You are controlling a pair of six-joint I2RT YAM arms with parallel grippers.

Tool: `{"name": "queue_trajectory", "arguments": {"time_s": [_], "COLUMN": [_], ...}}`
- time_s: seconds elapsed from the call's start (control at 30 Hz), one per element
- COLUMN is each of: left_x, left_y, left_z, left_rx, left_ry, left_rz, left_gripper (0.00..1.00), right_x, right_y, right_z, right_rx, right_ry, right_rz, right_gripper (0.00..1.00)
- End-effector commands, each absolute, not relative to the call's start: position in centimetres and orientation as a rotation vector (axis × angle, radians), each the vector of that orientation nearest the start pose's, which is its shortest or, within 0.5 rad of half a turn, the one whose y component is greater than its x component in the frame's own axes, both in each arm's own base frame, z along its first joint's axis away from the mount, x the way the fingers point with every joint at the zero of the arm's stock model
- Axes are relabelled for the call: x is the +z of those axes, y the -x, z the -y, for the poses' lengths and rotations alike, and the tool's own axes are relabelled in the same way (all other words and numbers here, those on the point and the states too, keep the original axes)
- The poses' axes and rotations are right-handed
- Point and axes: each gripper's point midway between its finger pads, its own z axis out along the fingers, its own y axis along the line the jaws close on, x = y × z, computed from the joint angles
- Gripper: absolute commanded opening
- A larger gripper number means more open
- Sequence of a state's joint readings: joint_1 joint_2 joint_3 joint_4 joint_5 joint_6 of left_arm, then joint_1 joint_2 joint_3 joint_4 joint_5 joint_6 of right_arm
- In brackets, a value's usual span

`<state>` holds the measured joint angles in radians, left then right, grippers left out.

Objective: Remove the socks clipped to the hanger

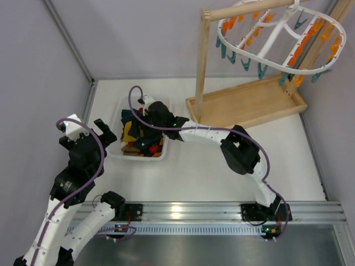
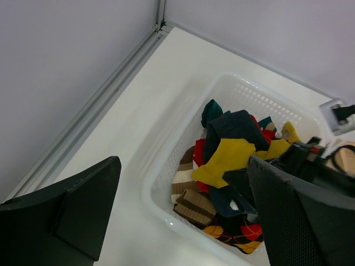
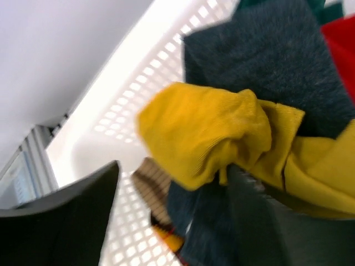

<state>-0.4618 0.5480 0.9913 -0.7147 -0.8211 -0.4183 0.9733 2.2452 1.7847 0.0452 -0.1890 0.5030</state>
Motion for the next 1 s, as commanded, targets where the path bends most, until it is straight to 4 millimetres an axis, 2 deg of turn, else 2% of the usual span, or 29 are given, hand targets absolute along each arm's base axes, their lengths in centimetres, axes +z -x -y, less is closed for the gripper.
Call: {"name": "queue_trajectory", "arguments": {"time_s": [0.0,0.03,0.07,0.1,0.13,0.17,0.2,0.23,0.27,0.3,0.37,0.4,0.43,0.47,0.5,0.53,0.57,0.63,0.67,0.7,0.77,0.83,0.9,0.97], "left_x": [32.2,32.2,32.1,32.1,32.2,32.2,32.3,32.3,32.7,32.5,32.1,31.4,31.1,30.7,30.1,29.2,28.5,27.7,27.3,27.3,27.2,27.4,27.8,28.0], "left_y": [-21.7,-21.7,-21.8,-21.9,-22.1,-22.2,-22.3,-22.4,-22.5,-22.6,-23.0,-23.6,-23.9,-24.3,-24.8,-25.6,-25.9,-26.1,-26.2,-26.3,-26.3,-26.2,-25.8,-25.4], "left_z": [-2.3,-2.3,-2.1,-1.8,-1.5,-0.6,0.0,0.8,1.5,3.0,4.5,5.4,6.0,6.3,6.4,6.6,6.8,6.6,6.1,5.2,3.0,2.0,1.1,0.5], "left_rx": [0.103,0.101,0.093,0.082,0.068,0.026,-0.003,-0.040,-0.069,-0.135,-0.182,-0.190,-0.204,-0.191,-0.178,-0.170,-0.171,-0.216,-0.215,-0.192,-0.114,-0.082,-0.047,-0.027], "left_ry": [0.515,0.514,0.495,0.483,0.473,0.418,0.384,0.338,0.283,0.210,0.136,0.094,0.064,0.041,0.028,0.018,-0.013,-0.002,0.025,0.066,0.145,0.180,0.206,0.233], "left_rz": [-1.656,-1.655,-1.663,-1.664,-1.661,-1.674,-1.674,-1.680,-1.664,-1.675,-1.688,-1.728,-1.747,-1.768,-1.795,-1.833,-1.858,-1.883,-1.889,-1.885,-1.871,-1.857,-1.830,-1.812], "left_gripper": [0.99,0.99,0.99,0.99,0.99,0.99,0.99,0.99,0.99,0.99,0.99,0.99,0.99,0.99,0.99,0.99,0.99,0.99,0.99,0.99,0.99,0.99,0.99,0.99], "right_x": [24.3,25.0,27.4,28.0,27.5,29.5,30.0,28.3,30.7,27.7,27.4,26.6,26.3,27.5,27.1,24.4,26.3,24.3,25.6,24.6,25.6,26.9,28.3,28.3], "right_y": [-30.1,-29.9,-29.7,-29.4,-29.2,-28.7,-28.6,-28.9,-29.0,-28.9,-29.8,-28.4,-28.1,-27.3,-26.7,-26.2,-25.3,-24.9,-24.5,-24.0,-24.2,-23.4,-23.0,-22.3], "right_z": [-54.1,-53.5,-52.4,-51.8,-50.9,-49.7,-48.7,-46.9,-44.4,-42.1,-37.5,-34.0,-32.0,-28.1,-26.1,-23.4,-20.5,-15.9,-13.6,-11.5,-6.8,-2.8,-2.3,-1.6], "right_rx": [1.132,1.122,1.118,1.113,1.103,1.116,1.104,1.057,1.004,0.911,0.734,0.668,0.614,0.536,0.502,0.433,0.436,0.337,0.320,0.227,0.056,-0.104,-0.116,-0.145], "right_ry": [0.671,0.671,0.654,0.651,0.653,0.651,0.648,0.634,0.578,0.580,0.459,0.445,0.412,0.335,0.300,0.272,0.193,0.132,0.084,0.100,0.014,-0.088,-0.083,-0.088], "right_rz": [-1.863,-1.852,-1.810,-1.800,-1.806,-1.771,-1.764,-1.810,-1.771,-1.821,-1.823,-1.840,-1.845,-1.826,-1.834,-1.881,-1.825,-1.859,-1.816,-1.853,-1.846,-1.843,-1.836,-1.866], "right_gripper": [0.78,0.82,0.86,0.91,0.91,0.95,0.97,0.99,0.99,1.00,0.99,1.00,0.99,0.99,0.99,0.99,1.00,1.00,1.00,1.00,0.99,0.99,0.99,0.99]}}
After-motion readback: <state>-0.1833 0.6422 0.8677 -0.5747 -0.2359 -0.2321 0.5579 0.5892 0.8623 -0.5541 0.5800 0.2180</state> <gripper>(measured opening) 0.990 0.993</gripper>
